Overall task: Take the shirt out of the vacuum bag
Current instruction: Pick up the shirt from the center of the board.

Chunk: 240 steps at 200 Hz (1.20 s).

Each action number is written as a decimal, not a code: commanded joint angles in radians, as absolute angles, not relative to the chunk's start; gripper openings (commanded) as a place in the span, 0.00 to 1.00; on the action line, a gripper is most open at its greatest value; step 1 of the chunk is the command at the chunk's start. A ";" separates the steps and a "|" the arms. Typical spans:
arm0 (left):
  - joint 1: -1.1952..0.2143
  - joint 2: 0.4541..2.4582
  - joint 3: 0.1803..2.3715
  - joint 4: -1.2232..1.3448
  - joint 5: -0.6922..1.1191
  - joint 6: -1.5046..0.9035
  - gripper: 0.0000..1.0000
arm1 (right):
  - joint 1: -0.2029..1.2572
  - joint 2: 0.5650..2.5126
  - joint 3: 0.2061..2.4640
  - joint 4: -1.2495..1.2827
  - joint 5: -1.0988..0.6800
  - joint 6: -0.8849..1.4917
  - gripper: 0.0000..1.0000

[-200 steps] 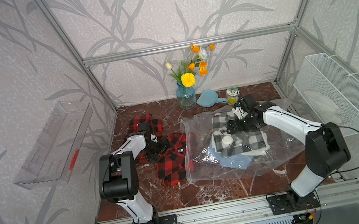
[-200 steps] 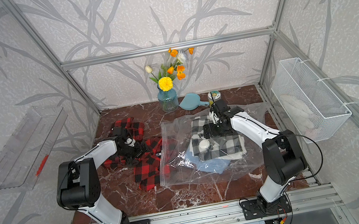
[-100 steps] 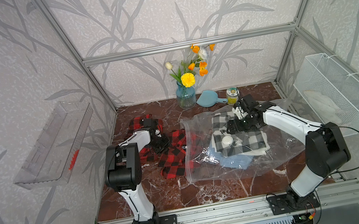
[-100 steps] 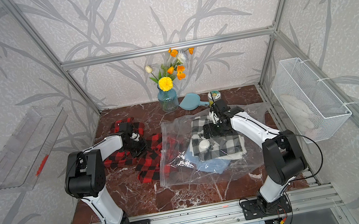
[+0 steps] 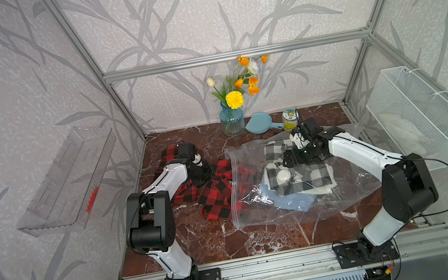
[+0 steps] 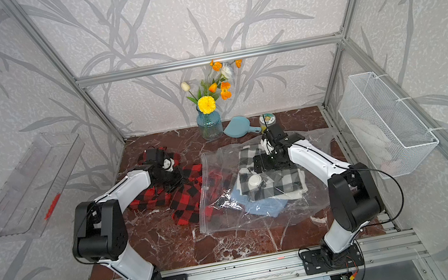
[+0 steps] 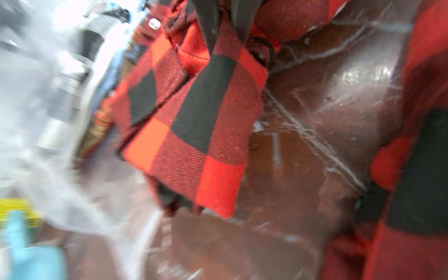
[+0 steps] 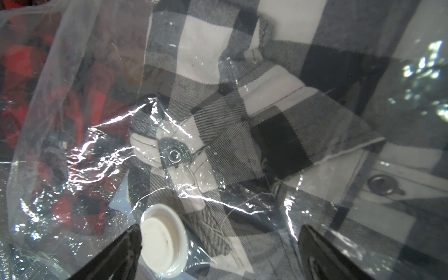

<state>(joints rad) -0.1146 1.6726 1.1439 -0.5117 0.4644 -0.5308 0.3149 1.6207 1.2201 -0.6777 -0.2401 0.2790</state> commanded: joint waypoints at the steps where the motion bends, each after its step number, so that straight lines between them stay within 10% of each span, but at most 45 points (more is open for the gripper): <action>1: -0.120 1.585 1.143 -0.528 0.451 -0.514 0.00 | 0.311 1.592 1.215 -0.675 -0.236 0.268 1.00; 240: 0.091 1.535 1.321 -0.708 0.397 -0.371 0.00 | 0.303 1.595 1.201 -0.663 -0.227 0.256 0.99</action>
